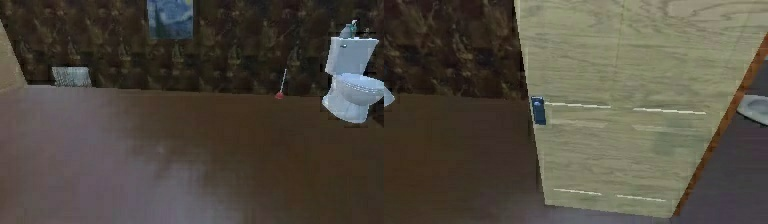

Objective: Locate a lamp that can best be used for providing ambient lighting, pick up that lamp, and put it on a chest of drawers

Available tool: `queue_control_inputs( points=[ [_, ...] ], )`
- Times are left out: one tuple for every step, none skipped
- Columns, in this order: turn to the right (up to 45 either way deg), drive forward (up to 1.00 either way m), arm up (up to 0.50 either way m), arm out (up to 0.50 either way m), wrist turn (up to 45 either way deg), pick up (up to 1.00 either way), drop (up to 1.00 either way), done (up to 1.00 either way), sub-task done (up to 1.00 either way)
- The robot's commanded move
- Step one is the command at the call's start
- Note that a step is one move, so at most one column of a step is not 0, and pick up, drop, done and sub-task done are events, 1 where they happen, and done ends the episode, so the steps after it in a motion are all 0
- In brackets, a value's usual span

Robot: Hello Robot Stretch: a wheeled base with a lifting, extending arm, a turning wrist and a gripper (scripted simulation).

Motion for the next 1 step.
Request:
queue_control_inputs(
  points=[
    [0.0, 0.4, 0.0, 0.0, 0.0, 0.0, 0.0, 0.0, 0.0]
  ],
)
